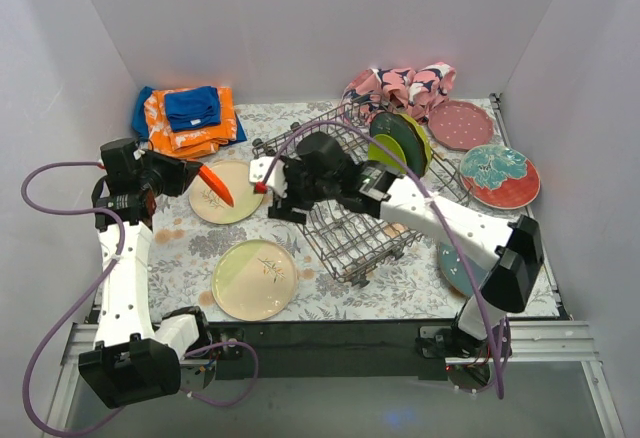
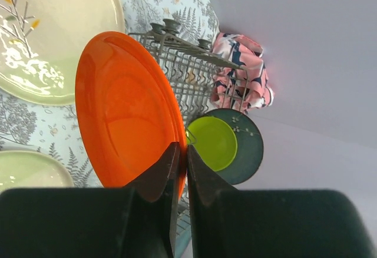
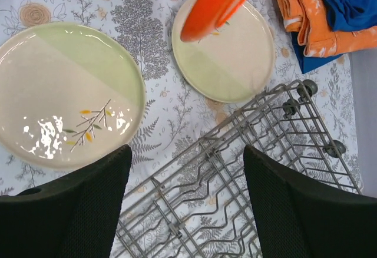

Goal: Load the plates into the dish rack
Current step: Pass the plate from the left arm to the right

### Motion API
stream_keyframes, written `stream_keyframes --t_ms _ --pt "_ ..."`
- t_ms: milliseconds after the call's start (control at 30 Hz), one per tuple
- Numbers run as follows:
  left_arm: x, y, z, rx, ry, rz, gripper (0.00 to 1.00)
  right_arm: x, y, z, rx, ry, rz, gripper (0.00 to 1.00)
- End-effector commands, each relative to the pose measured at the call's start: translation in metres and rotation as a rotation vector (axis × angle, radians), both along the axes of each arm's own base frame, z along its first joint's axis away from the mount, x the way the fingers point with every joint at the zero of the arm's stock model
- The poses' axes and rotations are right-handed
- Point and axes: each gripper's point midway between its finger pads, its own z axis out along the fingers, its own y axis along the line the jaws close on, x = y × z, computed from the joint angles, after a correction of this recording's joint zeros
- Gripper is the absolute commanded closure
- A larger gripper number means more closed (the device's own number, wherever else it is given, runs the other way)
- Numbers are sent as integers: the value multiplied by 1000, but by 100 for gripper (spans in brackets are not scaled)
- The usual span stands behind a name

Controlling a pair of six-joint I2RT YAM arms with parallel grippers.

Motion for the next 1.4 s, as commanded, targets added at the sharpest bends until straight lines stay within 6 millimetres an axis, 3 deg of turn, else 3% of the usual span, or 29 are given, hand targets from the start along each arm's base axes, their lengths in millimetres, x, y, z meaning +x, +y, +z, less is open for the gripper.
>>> stream_keyframes --t_ms 0,100,267,500,633,733,767,867,967,1133,1167,1200,1233,1267,1367 --pt "-7 -17 25 -104 -46 -31 100 3 36 18 59 -103 -125 6" --pt "-9 -22 25 -151 -36 -30 100 2 56 22 114 -173 -201 2" --pt "-11 -27 27 -185 -36 -37 100 10 78 24 173 -245 -300 2" --pt "-12 -29 28 -206 -35 -37 100 24 104 29 283 -287 -400 10" --pt "-13 -30 29 -210 -39 -38 100 40 108 25 292 -337 -503 15" --pt "-14 -30 26 -212 -34 -36 100 48 107 24 303 -392 -547 36" --pt "-15 -30 25 -212 -33 -36 100 50 108 26 315 -404 -558 49" --pt "-15 -29 22 -213 -27 -26 100 52 103 25 311 -428 -567 72" --pt "-15 -29 22 -220 -27 -21 100 50 101 26 314 -440 -563 87" --pt "-15 -34 18 -248 -30 -47 100 49 97 36 330 -446 -560 98" --pt "-15 -38 15 -259 -27 -65 98 49 96 40 336 -448 -560 99" --pt "-16 -39 17 -263 -38 -74 90 48 95 42 337 -450 -557 99" --pt "-15 -40 20 -264 -56 -84 81 48 93 45 338 -456 -557 99" --pt "-16 -41 23 -264 -65 -94 63 48 89 49 341 -461 -557 99" --pt "-15 -43 33 -238 -102 -122 41 49 81 60 348 -469 -556 99"
